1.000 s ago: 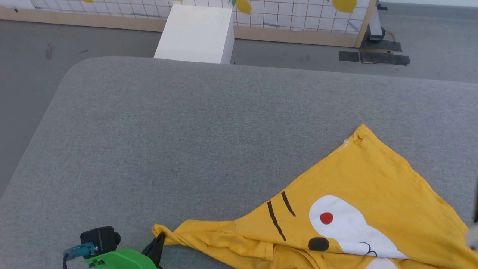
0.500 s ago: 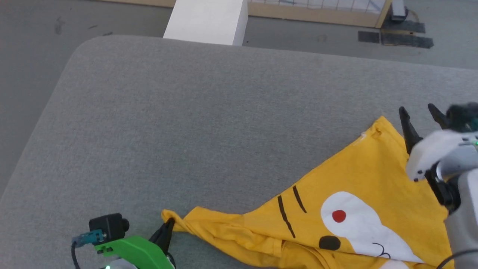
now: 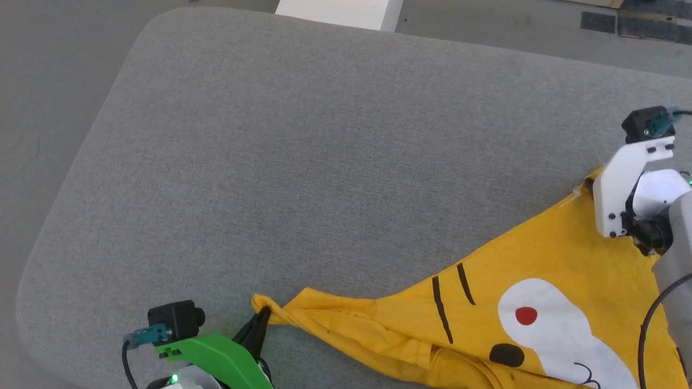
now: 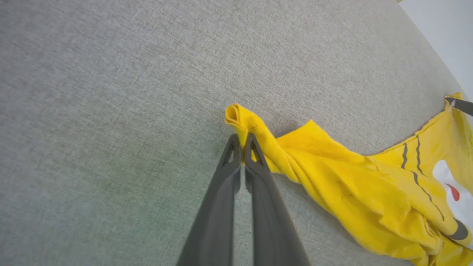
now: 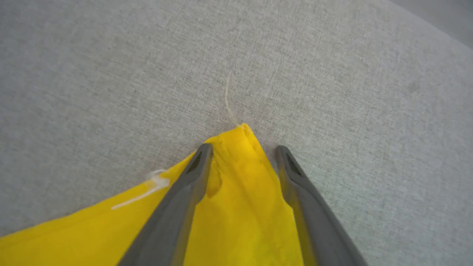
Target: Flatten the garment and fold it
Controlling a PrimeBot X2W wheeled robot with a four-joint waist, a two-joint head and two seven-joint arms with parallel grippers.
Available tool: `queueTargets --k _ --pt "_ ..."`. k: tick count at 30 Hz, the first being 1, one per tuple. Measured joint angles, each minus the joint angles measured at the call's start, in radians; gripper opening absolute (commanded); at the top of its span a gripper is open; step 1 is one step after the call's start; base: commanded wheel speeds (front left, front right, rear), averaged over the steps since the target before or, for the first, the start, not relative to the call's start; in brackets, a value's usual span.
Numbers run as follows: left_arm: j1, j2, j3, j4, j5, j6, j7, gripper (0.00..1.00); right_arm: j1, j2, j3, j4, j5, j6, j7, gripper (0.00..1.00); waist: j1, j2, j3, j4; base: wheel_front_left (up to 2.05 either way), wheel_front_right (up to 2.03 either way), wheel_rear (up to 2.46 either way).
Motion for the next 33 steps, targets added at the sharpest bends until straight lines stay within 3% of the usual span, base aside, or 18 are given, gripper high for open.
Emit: queueTargets --k 1,2,3,7,12,17,21,28,33 --pt "0.0 -0.001 -0.001 0.003 0.0 -0.001 0.0 0.0 -0.008 -0.001 0.001 -0.001 -0.003 0.0 0.015 0.37 0.0 0.0 0.004 0.004 0.0 0.0 0.0" --pt "-0.001 -0.001 -0.002 0.006 0.0 -0.001 0.0 0.0 -0.013 -0.002 0.003 -0.004 -0.007 0.0 0.02 0.06 0.0 0.0 0.006 0.006 0.0 0.0 0.0" --pt "-0.001 -0.002 -0.003 0.009 -0.001 -0.001 0.0 0.0 -0.013 -0.001 0.004 -0.007 -0.01 0.0 0.022 0.0 0.0 0.0 0.008 0.008 0.0 0.0 0.0" --pt "-0.001 -0.002 -0.003 0.013 -0.001 -0.001 -0.007 0.0 0.004 0.003 -0.009 -0.033 -0.01 0.0 -0.048 0.0 0.0 0.0 0.0 0.003 0.0 0.0 0.0" --pt "0.002 0.001 -0.003 0.013 -0.001 0.001 -0.007 0.0 0.108 0.034 -0.09 -0.111 -0.019 0.0 -0.305 0.0 0.0 0.0 -0.036 -0.014 0.0 0.0 0.0" --pt "0.022 0.017 0.011 0.002 -0.001 0.007 -0.011 0.0 0.275 0.109 -0.17 -0.211 -0.016 0.0 -0.547 0.0 0.0 0.0 -0.086 -0.042 0.0 0.0 0.0" --pt "0.033 0.028 0.039 -0.02 0.007 0.01 -0.06 0.0 0.416 0.174 -0.212 -0.314 0.013 0.0 -0.647 0.0 0.0 0.0 -0.123 -0.079 0.0 0.0 0.0" --pt "0.0 0.04 0.065 -0.061 0.019 -0.022 -0.149 0.0 0.607 0.233 -0.288 -0.528 0.038 0.0 -0.615 0.0 0.0 0.0 -0.174 -0.162 0.0 0.0 0.0" --pt "-0.117 0.077 0.074 -0.111 0.024 -0.066 -0.163 0.0 0.622 0.205 -0.301 -0.711 0.04 0.0 -0.503 0.0 0.0 0.0 -0.203 -0.219 0.0 0.0 0.0"
